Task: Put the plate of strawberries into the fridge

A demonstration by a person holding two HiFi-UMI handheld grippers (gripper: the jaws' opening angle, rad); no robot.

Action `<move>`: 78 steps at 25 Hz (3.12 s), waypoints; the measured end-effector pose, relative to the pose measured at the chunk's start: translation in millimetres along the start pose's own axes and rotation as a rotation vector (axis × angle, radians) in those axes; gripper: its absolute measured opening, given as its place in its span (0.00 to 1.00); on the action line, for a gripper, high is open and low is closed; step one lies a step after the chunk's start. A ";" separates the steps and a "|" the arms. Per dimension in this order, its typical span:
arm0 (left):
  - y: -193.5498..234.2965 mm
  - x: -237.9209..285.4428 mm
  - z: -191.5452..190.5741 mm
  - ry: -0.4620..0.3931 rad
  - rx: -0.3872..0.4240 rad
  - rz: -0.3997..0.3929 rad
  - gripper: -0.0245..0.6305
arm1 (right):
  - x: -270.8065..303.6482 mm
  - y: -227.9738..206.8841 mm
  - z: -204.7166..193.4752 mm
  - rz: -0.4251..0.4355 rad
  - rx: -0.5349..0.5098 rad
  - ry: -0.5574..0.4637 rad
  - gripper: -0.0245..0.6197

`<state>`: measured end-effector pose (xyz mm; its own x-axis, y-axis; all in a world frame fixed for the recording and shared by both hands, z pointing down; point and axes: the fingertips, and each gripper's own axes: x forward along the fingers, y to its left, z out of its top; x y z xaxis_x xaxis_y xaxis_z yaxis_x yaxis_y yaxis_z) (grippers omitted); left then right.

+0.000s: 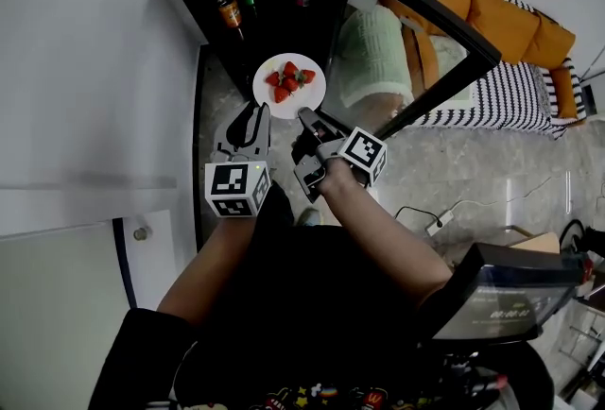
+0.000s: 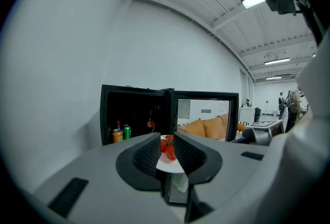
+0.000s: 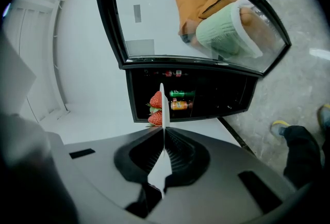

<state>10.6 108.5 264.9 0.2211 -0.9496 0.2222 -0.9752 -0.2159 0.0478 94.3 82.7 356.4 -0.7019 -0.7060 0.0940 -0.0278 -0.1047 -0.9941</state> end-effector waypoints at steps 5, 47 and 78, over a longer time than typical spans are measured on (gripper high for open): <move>14.0 16.9 2.4 0.010 0.001 -0.012 0.14 | 19.0 2.1 6.9 0.002 -0.004 -0.009 0.06; 174.0 212.3 -31.9 0.101 -0.031 -0.136 0.14 | 233.8 -78.8 63.4 -0.146 0.085 -0.140 0.06; 201.7 249.2 -96.7 0.137 -0.085 -0.053 0.14 | 297.2 -152.1 99.8 -0.149 0.072 -0.145 0.06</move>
<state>-131.3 -149.8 424.0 0.2750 -0.8964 0.3477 -0.9604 -0.2390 0.1436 -39.0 -181.1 541.0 -0.5837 -0.7721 0.2513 -0.0687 -0.2615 -0.9628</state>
